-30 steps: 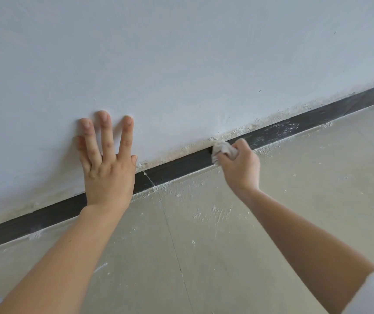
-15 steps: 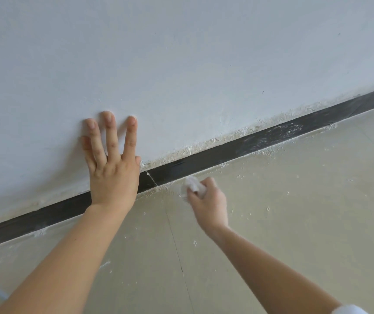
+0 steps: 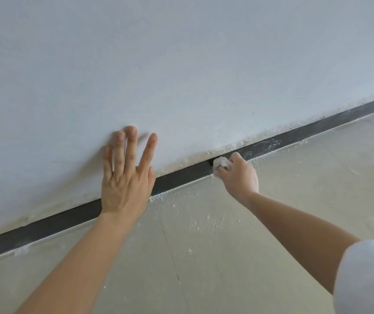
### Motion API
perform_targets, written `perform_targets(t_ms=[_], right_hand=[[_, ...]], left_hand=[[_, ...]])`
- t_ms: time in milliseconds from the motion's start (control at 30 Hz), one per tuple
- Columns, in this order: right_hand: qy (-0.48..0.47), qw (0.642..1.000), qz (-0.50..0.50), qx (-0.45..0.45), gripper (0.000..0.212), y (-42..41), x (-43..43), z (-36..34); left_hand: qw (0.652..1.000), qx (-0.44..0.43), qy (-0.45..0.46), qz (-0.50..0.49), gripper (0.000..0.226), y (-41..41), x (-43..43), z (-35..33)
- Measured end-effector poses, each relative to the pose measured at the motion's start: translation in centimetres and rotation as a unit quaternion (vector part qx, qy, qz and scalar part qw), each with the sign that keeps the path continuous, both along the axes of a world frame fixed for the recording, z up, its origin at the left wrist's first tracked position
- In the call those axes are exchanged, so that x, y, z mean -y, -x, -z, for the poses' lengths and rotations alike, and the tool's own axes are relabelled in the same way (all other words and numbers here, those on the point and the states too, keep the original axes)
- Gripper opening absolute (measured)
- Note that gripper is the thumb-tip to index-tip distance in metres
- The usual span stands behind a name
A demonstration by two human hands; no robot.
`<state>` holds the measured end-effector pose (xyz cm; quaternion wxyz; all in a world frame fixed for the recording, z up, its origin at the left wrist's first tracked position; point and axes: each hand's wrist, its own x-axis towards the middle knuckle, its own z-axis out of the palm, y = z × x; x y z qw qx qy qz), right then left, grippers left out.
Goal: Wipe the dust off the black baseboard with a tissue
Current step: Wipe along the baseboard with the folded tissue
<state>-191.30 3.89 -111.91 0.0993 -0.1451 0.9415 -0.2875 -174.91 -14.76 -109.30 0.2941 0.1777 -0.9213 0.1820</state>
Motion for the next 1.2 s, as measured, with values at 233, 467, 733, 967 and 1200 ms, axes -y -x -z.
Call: perform_targets(t_ms=[233,467,733,967,1200], right_hand=[[-0.115,0.993,-0.033,-0.018,0.021,2.6,-5.4,-2.3],[-0.150,0.974,-0.165,-0.035,0.022,2.0,-5.2,-1.9],[-0.064,0.977,-0.187,-0.083,0.026,4.6,-3.0,0.7],[-0.007,0.998,-0.022,-0.052,0.021,10.0,-7.8,1.6],[0.043,0.997,-0.024,0.053,0.027,7.0,-8.6,1.6]], left_hand=[[0.992,0.012,0.081,0.095,0.082,3.5,-2.6,0.1],[0.970,0.032,0.193,0.141,0.079,9.5,-4.3,-3.0],[0.966,0.012,0.253,0.046,0.074,13.3,-5.2,-2.1],[0.964,0.040,0.263,-0.019,0.088,13.3,-6.2,-2.2],[0.961,0.062,0.266,-0.031,0.086,13.1,-6.4,-2.1]])
